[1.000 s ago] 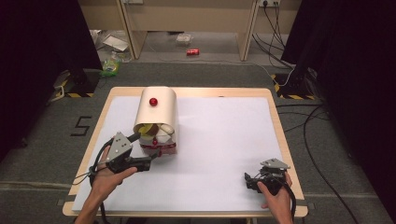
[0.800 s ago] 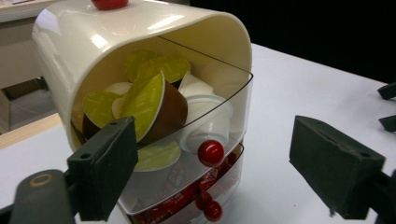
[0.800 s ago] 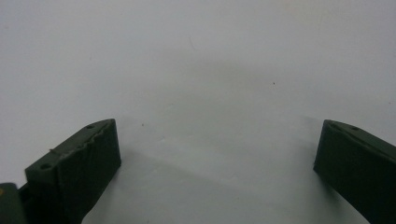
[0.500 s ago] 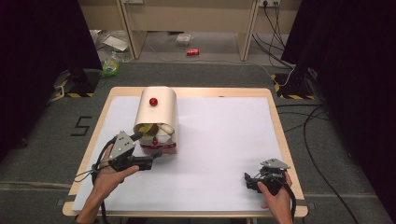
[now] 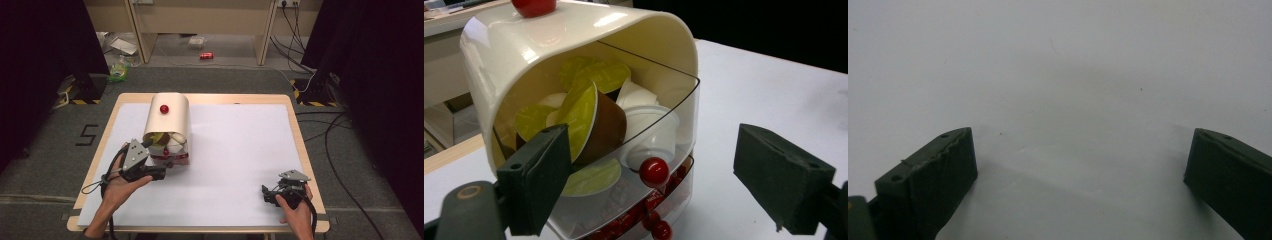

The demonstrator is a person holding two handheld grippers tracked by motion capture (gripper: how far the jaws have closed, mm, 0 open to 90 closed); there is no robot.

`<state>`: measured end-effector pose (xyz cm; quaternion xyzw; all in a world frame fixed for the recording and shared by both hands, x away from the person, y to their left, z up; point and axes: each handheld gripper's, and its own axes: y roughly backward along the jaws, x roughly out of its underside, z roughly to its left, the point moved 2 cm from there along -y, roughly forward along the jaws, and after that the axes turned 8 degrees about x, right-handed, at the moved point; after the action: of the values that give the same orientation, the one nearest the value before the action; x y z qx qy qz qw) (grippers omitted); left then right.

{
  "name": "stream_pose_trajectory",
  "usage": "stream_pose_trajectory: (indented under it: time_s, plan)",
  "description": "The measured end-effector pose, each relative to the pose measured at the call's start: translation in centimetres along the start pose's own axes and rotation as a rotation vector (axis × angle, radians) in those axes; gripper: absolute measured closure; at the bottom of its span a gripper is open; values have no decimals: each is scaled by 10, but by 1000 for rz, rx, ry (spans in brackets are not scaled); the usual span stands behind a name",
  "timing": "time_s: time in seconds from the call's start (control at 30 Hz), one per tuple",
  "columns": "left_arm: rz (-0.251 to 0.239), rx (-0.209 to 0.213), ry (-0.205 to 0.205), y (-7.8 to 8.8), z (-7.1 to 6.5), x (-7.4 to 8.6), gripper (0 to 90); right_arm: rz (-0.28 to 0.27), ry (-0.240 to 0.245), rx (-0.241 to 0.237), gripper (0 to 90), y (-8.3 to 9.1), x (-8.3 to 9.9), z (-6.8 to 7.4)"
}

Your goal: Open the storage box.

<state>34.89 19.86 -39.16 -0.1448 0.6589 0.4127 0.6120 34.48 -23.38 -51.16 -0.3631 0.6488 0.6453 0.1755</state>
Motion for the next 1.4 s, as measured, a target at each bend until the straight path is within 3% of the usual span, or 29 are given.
stream_pose_trajectory:
  time_s: [0.27,0.4,0.57,0.6,0.77,0.97,1.4]
  plan:
    - [3,-3,-2,0,-2,1,149,-2,4,0,5,0,0,0]
    - [4,18,38,3,-2,1,150,-1,1,1,6,0,0,0]
    - [12,16,22,7,-7,3,150,0,1,1,6,0,0,0]
    - [10,13,1,8,-8,3,150,0,0,1,6,0,0,0]
    - [13,15,-3,14,-15,6,149,-3,6,1,6,0,0,0]
    - [11,35,23,24,-25,12,150,0,1,2,6,0,0,0]
    - [0,41,33,31,-34,18,150,-3,6,2,6,0,0,0]
